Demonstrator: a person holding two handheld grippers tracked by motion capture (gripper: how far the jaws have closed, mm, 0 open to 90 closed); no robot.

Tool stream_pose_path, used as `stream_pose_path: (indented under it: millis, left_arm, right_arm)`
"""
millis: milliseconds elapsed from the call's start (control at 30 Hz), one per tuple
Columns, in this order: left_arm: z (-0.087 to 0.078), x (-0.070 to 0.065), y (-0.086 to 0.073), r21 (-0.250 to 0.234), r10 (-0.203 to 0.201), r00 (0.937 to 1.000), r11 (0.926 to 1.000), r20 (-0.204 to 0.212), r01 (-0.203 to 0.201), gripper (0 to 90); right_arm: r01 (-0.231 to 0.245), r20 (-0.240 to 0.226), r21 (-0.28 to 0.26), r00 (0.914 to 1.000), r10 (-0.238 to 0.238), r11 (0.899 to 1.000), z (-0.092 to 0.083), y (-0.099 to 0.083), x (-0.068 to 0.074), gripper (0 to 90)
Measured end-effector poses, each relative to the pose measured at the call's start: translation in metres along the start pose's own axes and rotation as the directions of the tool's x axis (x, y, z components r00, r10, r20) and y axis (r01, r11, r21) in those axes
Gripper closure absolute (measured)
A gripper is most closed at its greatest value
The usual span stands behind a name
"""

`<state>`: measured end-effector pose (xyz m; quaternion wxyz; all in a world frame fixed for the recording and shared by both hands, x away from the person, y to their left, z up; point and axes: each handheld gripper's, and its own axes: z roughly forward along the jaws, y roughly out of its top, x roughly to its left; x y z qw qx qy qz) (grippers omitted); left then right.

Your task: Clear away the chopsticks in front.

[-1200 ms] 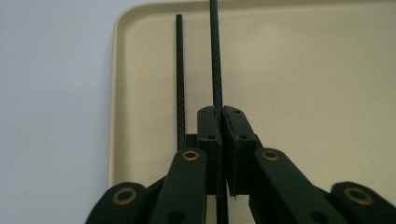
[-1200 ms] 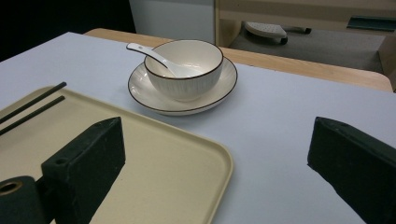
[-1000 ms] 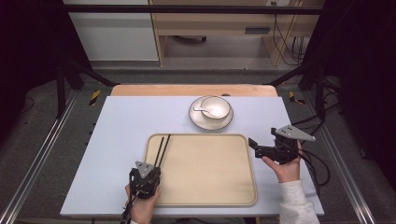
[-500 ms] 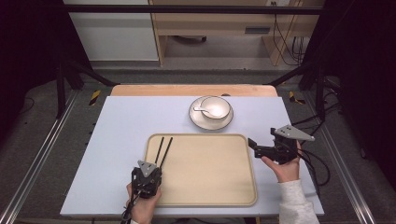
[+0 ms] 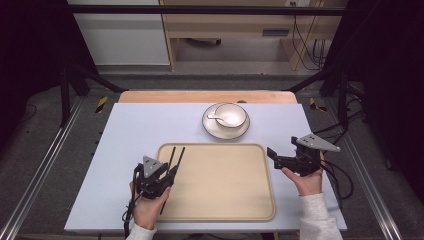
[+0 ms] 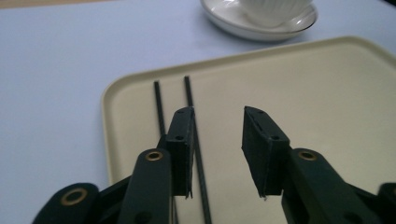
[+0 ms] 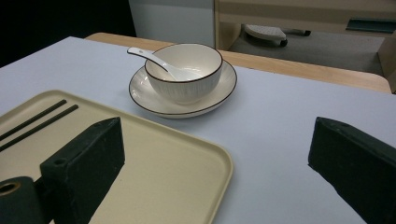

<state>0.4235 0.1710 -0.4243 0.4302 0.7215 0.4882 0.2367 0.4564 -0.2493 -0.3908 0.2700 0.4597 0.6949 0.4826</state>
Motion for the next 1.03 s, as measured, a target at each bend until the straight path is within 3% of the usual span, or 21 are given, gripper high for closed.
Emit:
stream_pose_path:
  millis: [133,267,333,400,500,700,767,1033]
  left_arm:
    - [0.001,0.009,0.018,-0.019,0.029,0.9983,0.9994,0.050,-0.028,51.8]
    - [-0.002,0.022,0.034,-0.036,0.088,0.9959,0.9955,0.019,-0.087,42.5]
    - [-0.003,0.031,0.039,-0.044,0.069,0.9964,0.9968,0.050,-0.067,37.5]
    - [-0.005,0.038,0.041,-0.038,0.077,0.9959,0.9965,0.047,-0.075,32.8]
    - [-0.009,0.050,0.038,-0.033,0.099,0.9944,0.9946,0.035,-0.098,26.9]
    - [-0.013,0.076,0.018,-0.051,0.049,0.9973,0.9976,0.054,-0.046,21.9]
    - [-0.012,0.085,0.012,-0.023,0.028,0.9987,0.9994,0.042,-0.027,21.1]
    - [-0.020,0.105,0.001,-0.052,-0.004,0.9999,0.9986,-0.014,0.004,13.1]
  right_arm:
    - [-0.003,-0.001,-0.009,1.0000,0.003,1.000,-0.003,0.001,-0.002,3.8]
    - [-0.002,0.002,-0.013,1.0000,0.002,1.000,-0.004,0.001,-0.003,3.7]
    - [-0.003,0.004,-0.014,1.0000,0.003,1.000,-0.004,0.001,-0.004,3.7]
    - [-0.007,0.005,-0.015,1.0000,0.008,1.000,-0.005,0.001,-0.004,3.7]
    - [-0.012,0.009,-0.016,0.9999,0.012,1.000,-0.006,0.001,-0.006,3.7]
    - [-0.020,0.014,-0.013,0.9997,0.020,1.000,-0.006,0.000,-0.009,3.8]
    - [-0.024,0.013,-0.011,0.9996,0.024,1.000,-0.006,-0.001,-0.011,3.9]
    - [-0.011,0.030,0.006,0.9995,0.011,1.000,-0.004,-0.004,-0.011,3.8]
